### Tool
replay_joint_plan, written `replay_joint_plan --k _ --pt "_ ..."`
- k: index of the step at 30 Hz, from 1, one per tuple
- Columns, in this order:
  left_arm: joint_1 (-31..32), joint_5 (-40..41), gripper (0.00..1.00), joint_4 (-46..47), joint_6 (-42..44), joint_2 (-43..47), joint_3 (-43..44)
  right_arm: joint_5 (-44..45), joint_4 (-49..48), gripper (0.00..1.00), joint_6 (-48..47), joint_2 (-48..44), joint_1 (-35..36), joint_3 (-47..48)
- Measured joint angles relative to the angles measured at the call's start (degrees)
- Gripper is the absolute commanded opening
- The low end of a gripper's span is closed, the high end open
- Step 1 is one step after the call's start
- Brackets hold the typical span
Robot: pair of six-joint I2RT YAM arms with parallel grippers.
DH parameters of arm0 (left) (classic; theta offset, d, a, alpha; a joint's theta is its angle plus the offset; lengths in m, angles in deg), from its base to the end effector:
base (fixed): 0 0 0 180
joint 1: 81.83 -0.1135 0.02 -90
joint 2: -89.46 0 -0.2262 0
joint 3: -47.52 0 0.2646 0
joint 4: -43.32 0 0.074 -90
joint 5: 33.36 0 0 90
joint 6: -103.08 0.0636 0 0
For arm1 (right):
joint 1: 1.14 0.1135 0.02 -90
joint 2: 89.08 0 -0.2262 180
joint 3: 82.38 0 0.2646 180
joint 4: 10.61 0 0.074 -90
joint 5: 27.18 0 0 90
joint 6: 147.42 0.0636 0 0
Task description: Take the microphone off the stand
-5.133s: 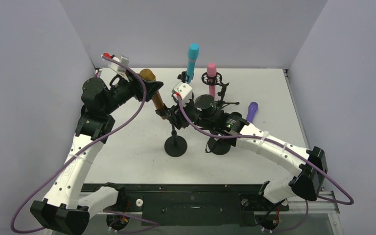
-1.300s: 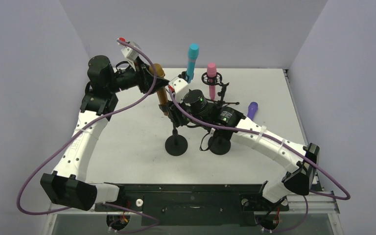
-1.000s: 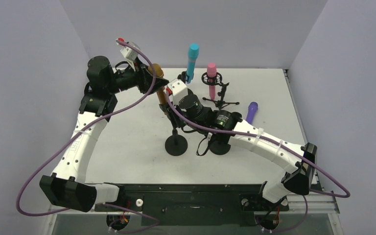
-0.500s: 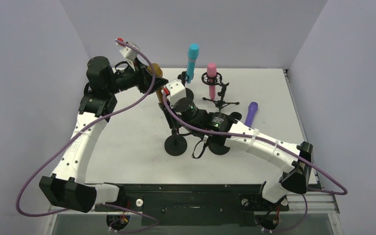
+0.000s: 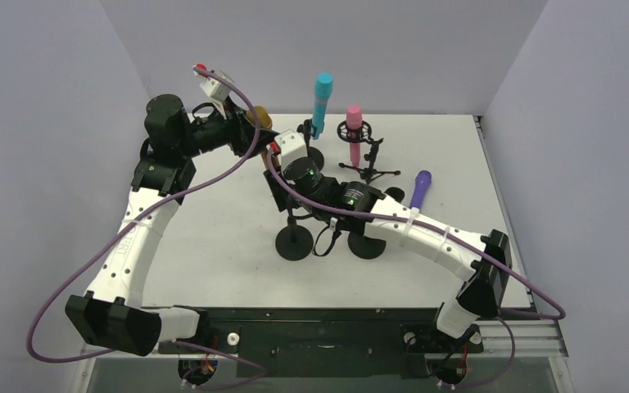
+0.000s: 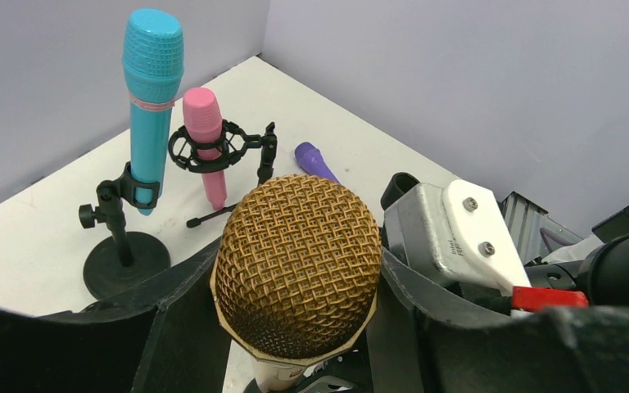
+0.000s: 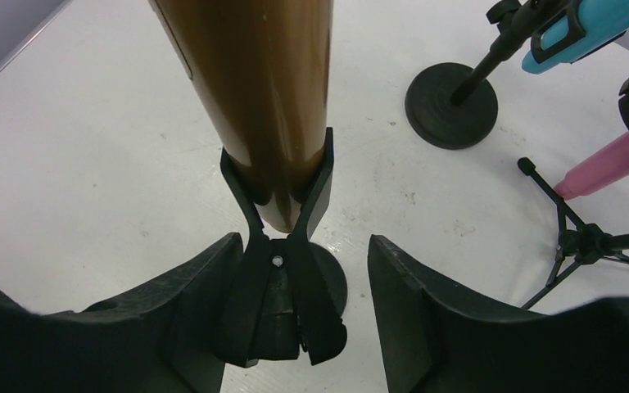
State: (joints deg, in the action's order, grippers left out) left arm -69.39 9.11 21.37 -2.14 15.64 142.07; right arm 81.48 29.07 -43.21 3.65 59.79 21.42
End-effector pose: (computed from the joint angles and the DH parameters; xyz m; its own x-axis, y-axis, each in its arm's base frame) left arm 0.3037 -0.1150 0.4219 -0.2473 -0.1270 -0.9606 0.8298 0.4841 -0.2776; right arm 0.2162 0.3470 0.3260 -0.3953 -0.2325 -0.8886 -0.6133 0.7870 0.0670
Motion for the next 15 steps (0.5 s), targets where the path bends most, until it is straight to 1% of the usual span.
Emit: replay_joint_plan --k 2,4,5,7,8,9,10,11,12,15 --pt "0.0 0.2 0.00 0.0 0.0 0.0 0.0 -0.4 0.1 0.47 0.2 0.5 -0.2 0.3" --pt "0.1 0.4 0.00 0.0 0.0 0.0 0.0 -0.7 0.0 0.38 0.3 0.7 -0.2 0.4" --pt "0.2 0.4 0.00 0.0 0.0 0.0 0.0 -0.9 0.1 0.37 0.3 0.7 -0.1 0.4" --pt "0.2 0.5 0.00 -0.1 0.0 0.0 0.0 -1.2 0.1 0.30 0.3 0.7 0.0 0.5" --pt "0.2 0.6 0.00 -0.1 0.0 0.0 0.0 -1.2 0.1 0.22 0.3 0.7 0.0 0.5" --pt "0.2 0.6 0.00 -0.2 0.0 0.0 0.0 -1.2 0.2 0.18 0.2 0.7 0.0 0.6" --pt "0.2 0.6 0.00 -0.2 0.0 0.0 0.0 -1.2 0.2 0.08 0.2 0.7 0.0 0.6" --pt "0.2 0.6 0.00 -0.3 0.1 0.0 0.0 -1.3 0.3 0.03 0.2 0.7 0.0 0.6" --pt "0.2 0.6 0.00 -0.4 0.1 0.0 0.1 -1.3 0.3 0.00 0.2 0.7 0.0 0.6" --pt "0.2 0.6 0.00 -0.6 0.1 0.0 0.2 -1.6 0.6 0.00 0.0 0.6 0.0 0.7"
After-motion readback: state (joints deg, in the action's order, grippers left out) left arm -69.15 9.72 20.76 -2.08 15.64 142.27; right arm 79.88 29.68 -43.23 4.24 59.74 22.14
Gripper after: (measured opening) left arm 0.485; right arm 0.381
